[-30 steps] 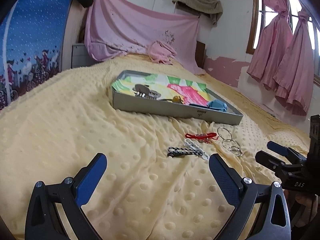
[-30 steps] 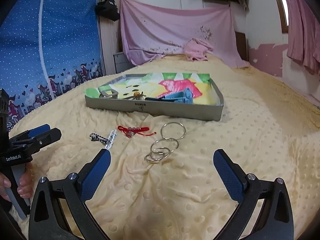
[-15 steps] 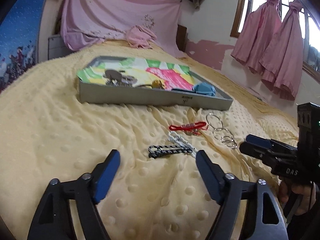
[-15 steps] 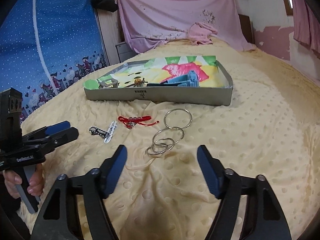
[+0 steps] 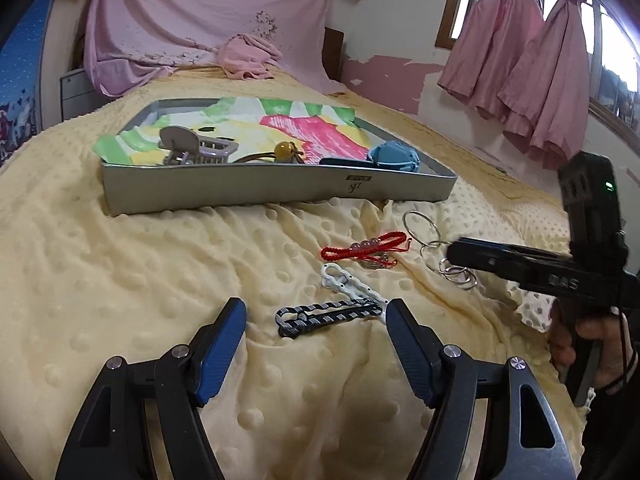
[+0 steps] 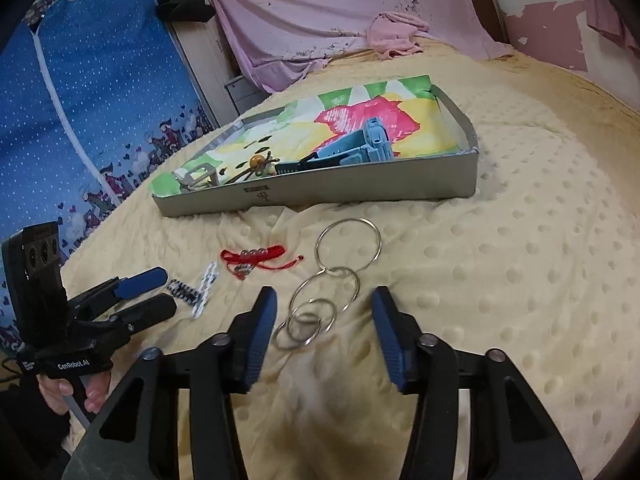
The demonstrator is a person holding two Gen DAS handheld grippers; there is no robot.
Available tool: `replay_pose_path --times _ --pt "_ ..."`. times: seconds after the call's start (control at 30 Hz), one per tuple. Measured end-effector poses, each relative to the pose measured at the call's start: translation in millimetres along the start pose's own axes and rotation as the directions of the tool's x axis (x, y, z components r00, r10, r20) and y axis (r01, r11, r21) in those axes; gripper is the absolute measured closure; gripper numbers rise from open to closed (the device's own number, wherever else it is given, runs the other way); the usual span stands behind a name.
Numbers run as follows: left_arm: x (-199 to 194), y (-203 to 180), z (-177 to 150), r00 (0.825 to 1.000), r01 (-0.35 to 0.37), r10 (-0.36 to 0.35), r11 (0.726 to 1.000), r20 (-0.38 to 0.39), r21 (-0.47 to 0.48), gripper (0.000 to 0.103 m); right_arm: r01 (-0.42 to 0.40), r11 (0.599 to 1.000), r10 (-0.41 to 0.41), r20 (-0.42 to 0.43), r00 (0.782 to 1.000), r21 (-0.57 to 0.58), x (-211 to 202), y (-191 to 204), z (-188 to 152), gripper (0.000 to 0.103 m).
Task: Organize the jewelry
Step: 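Close the left gripper on the keychain strap while the right grasps a large silver ring, then carry strap and silver ring into the tray and open both grippers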
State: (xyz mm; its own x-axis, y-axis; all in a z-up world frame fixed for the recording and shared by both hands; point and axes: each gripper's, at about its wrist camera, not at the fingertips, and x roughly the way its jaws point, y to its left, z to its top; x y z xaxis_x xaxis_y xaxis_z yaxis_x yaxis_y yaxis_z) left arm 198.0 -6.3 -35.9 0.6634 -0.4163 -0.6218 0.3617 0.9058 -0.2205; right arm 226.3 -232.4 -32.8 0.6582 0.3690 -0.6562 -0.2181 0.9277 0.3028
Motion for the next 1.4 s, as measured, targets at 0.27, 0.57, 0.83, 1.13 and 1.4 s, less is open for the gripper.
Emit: replay_pose_path --times 0.27,0.57,0.83,1.13,1.4 --pt "5 -2 -3 0.999 0.044 -0.044 0.999 -0.029 0.007 0.066 -0.01 0.999 0.01 -0.011 1.0 0.031 8 -4 1 0.092" --pt "3 -7 -5 0.997 0.07 -0.069 0.997 -0.031 0.029 0.086 -0.027 0.999 0.028 0.02 0.999 -0.038 0 8 -4 0.1" --pt "-3 -15 -6 0.998 0.059 -0.059 0.997 -0.002 0.059 0.087 -0.021 0.996 0.026 0.062 0.998 -0.084 -11 14 -3 0.1" --pt "-24 -17 -5 0.994 0.022 -0.028 0.998 0.102 0.056 0.087 -0.006 0.994 0.024 0.163 0.986 -0.106 -32 16 -1 0.101" --pt "-38 -16 -5 0.99 0.033 -0.038 0.999 0.137 0.034 0.087 0.007 0.991 0.027 0.251 0.968 -0.133 -53 20 2 0.101"
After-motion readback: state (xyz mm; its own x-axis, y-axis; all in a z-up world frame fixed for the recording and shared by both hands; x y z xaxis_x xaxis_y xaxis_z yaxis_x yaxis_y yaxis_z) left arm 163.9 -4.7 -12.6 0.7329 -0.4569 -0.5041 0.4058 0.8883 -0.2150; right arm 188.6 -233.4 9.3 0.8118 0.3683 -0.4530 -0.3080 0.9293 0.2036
